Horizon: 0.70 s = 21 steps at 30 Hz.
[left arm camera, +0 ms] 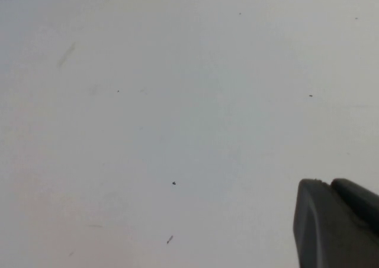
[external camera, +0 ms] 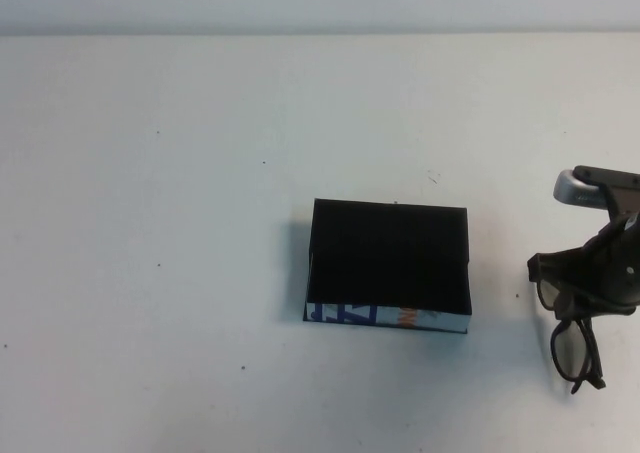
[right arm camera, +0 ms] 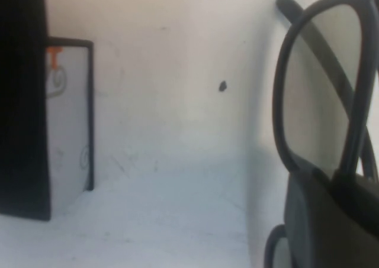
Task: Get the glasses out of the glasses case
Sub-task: Place the glasses on the table
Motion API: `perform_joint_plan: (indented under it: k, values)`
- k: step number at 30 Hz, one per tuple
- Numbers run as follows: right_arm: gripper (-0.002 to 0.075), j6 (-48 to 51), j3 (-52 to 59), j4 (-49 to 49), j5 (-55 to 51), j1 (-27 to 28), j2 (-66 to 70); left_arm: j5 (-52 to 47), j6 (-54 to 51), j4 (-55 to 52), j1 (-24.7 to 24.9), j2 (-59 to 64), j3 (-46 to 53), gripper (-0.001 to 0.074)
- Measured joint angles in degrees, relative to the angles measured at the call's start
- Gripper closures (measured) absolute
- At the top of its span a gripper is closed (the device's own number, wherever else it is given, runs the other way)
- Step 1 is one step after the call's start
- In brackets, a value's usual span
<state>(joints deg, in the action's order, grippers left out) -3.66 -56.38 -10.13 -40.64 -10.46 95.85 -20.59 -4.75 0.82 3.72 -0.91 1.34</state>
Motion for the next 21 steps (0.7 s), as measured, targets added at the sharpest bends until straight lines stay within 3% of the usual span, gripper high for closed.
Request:
perform_joint_plan:
  k: [8,10,15,18,21]
  values:
    - [0.068,0.12,0.0,0.0,1.77,0.0,1.72,0.0,0.0,0.0,0.0,0.0,0.0,0.0739]
    - [0.063,0.55,0.0,0.0,1.77,0.0,1.72,0.0,0.0,0.0,0.0,0.0,0.0,0.0739]
    - [0.0418,1.01,0.0,0.0,-0.91,0.0,0.97,0.0,0.0,0.0,0.0,0.0,0.0,0.0739]
    - [0.0392,1.01,0.0,0.0,-1.5,0.0,-1.98,0.0,0.0,0.0,0.0,0.0,0.0,0.074]
    - [0.0412,1.01,0.0,0.27,-1.23,0.0,-7.85,0.0,0.0,0.0,0.0,0.0,0.0,0.0739]
